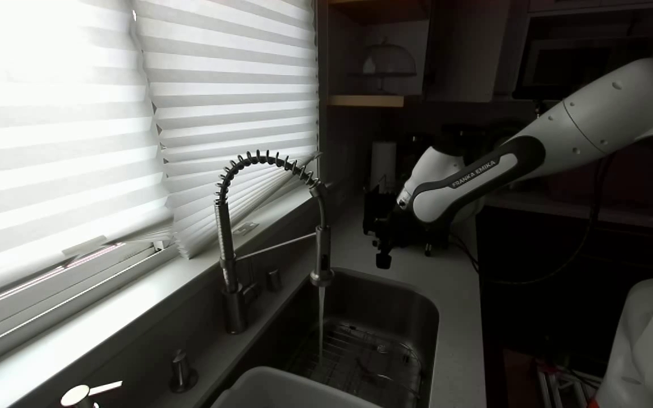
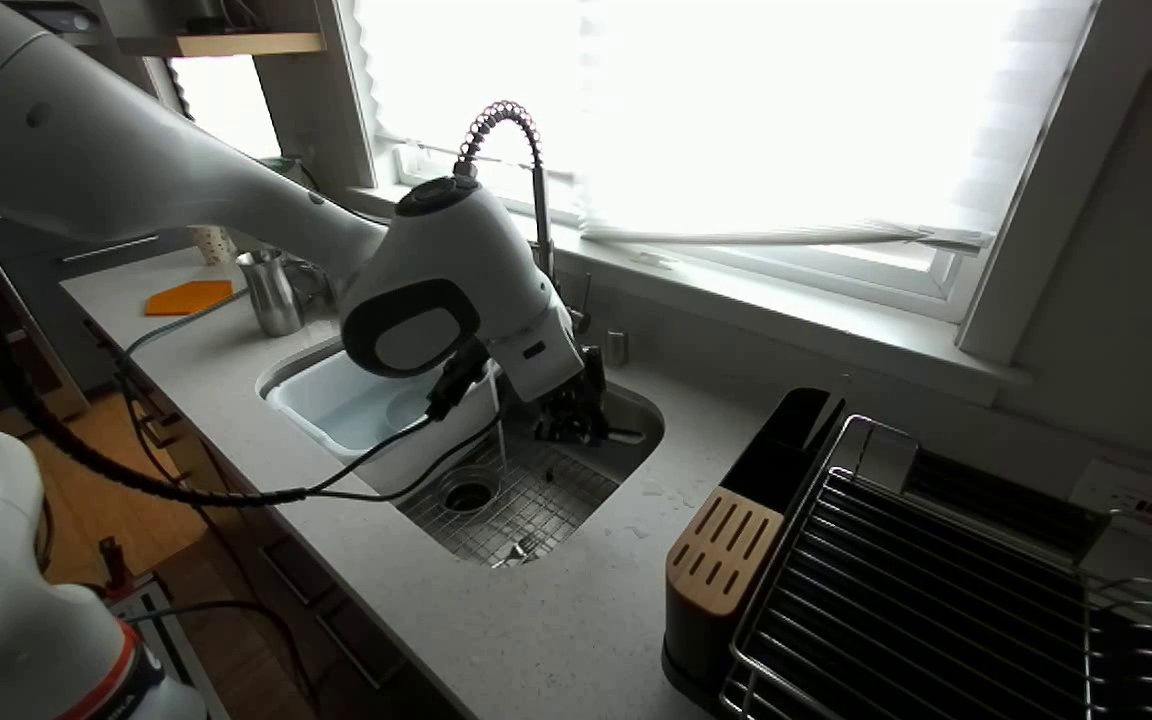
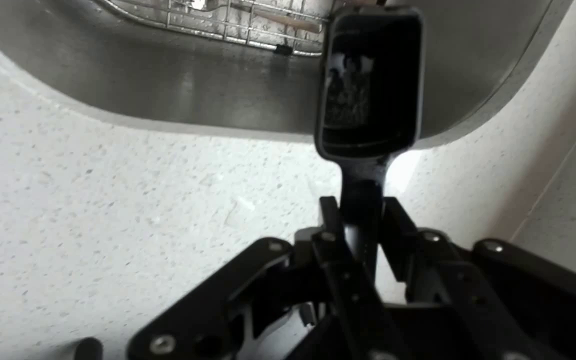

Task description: Pour the liquid on the black ladle into the sink then set the ladle back on the counter.

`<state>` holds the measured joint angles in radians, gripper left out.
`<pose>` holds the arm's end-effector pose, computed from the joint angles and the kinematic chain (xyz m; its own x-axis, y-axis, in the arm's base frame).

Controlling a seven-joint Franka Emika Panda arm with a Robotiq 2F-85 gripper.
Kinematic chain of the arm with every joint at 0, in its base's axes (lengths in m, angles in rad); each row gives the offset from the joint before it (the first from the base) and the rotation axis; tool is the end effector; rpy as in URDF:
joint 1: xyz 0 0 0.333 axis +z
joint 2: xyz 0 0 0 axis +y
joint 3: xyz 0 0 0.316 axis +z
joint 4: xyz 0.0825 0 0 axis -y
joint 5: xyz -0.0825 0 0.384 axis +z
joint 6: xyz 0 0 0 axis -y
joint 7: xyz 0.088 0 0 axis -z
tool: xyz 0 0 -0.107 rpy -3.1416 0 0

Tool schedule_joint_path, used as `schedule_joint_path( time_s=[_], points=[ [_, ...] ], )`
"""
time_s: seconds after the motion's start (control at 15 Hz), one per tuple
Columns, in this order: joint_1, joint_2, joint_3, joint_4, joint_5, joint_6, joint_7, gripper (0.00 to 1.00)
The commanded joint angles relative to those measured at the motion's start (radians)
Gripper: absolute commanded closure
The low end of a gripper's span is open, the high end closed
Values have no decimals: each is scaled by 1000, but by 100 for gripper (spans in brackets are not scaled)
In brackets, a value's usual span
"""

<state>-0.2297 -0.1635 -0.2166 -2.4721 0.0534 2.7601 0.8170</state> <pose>0.4457 -0.2169 0.4011 0.2022 -0.9495 0.2401 -0.8878 -0.2812 -0.3643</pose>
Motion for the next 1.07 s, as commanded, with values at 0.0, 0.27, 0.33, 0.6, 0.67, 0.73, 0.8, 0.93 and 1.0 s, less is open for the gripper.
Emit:
schedule_joint_path(
  time_s=[0.0,0.27,0.33,0.6,0.67,0.73,0.8,0.93,1.0],
  points=[
    [-57,10,-23,34,54,-88,-10,94],
    [-94,36,-52,37,93,-88,0,94],
    [-99,41,-58,37,108,-88,2,94],
    [-102,79,-89,32,222,-85,-12,94],
    [-105,89,-95,31,243,-83,-7,94],
    [-107,101,-101,31,264,-77,-6,94],
    [-111,110,-107,32,280,-82,0,94],
    [-118,133,-118,33,299,-85,10,94],
    [-122,145,-124,34,300,-88,19,94]
  ],
)
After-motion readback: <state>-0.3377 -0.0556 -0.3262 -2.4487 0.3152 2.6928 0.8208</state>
